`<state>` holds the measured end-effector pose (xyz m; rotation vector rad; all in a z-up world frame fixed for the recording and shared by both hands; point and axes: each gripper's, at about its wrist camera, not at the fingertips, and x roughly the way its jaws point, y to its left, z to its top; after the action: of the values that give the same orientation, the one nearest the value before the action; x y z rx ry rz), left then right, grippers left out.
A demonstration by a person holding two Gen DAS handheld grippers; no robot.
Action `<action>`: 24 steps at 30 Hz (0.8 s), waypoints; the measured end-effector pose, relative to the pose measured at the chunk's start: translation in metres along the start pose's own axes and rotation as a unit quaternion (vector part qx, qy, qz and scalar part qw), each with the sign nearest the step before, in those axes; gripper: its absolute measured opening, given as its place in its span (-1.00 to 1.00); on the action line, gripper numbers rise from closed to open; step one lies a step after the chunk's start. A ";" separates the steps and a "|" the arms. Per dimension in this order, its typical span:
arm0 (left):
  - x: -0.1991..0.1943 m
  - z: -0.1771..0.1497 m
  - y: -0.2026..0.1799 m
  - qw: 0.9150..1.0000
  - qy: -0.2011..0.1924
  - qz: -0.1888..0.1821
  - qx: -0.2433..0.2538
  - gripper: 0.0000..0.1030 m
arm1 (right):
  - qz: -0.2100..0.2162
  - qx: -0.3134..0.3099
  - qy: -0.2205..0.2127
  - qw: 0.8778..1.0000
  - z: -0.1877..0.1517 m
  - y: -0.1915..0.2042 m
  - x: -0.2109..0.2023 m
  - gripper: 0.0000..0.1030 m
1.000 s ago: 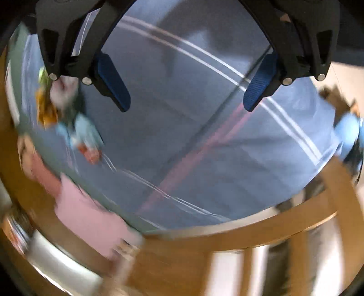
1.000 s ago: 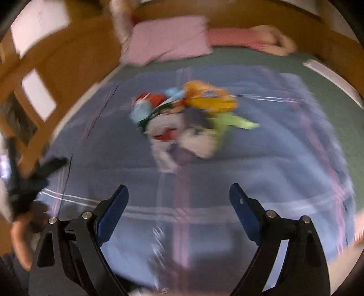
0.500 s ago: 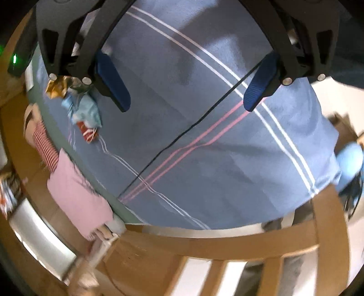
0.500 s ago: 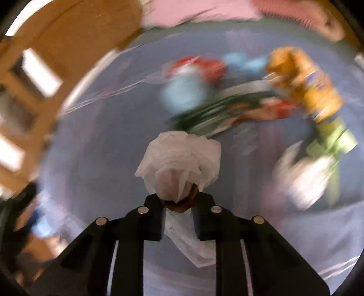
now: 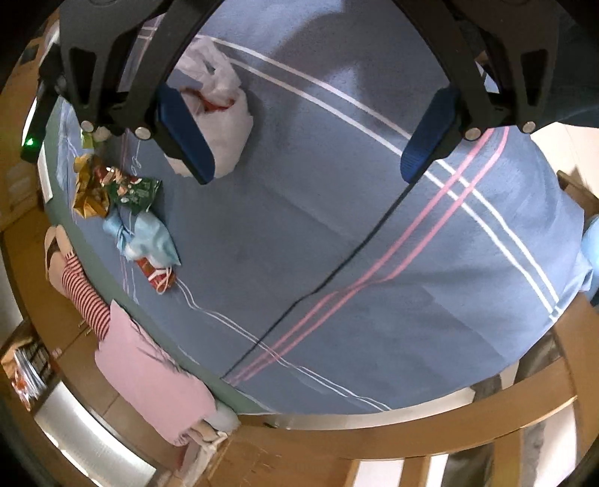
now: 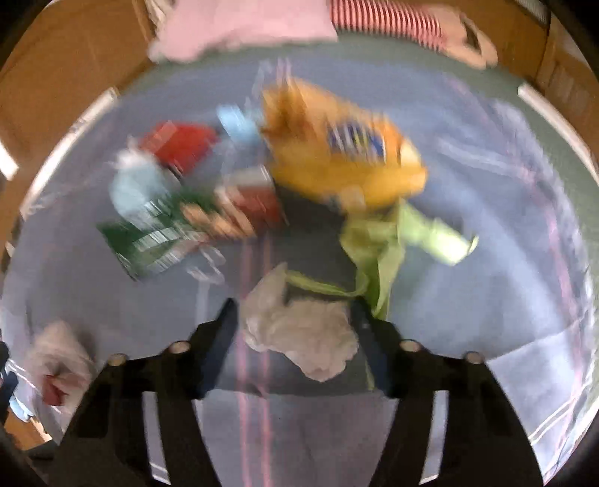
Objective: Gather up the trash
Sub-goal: 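Grasp a white tissue with the right tool while the left tool grasps another tissue, then drop both white tissues into the wastebasket, opening both tools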
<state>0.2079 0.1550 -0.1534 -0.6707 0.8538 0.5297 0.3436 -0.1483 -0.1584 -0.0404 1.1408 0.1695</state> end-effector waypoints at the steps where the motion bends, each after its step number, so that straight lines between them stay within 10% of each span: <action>1: 0.001 0.000 0.000 1.000 0.002 -0.002 -0.001 0.92 | 0.007 -0.001 -0.003 1.000 -0.005 -0.002 -0.006 -0.28; 9: 0.007 0.000 -0.001 0.999 0.013 -0.024 -0.024 0.92 | 0.128 0.021 -0.033 0.991 -0.043 -0.021 -0.076 -0.54; 13: 0.009 -0.002 -0.007 0.998 0.021 -0.053 -0.016 0.93 | 0.121 0.030 -0.031 0.992 -0.055 -0.021 -0.099 -0.54; 18: 0.013 -0.020 -0.056 0.991 0.035 -0.061 0.114 0.93 | 0.116 0.037 -0.035 0.992 -0.075 -0.014 -0.120 -0.54; 24: 0.027 -0.047 -0.104 0.962 -0.012 0.041 0.270 0.91 | 0.135 0.074 -0.019 0.988 -0.114 -0.011 -0.119 -0.53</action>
<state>0.2683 0.0545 -0.1648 -0.1276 0.9536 0.3530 0.1943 -0.1864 -0.0991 0.2490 1.1140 0.3252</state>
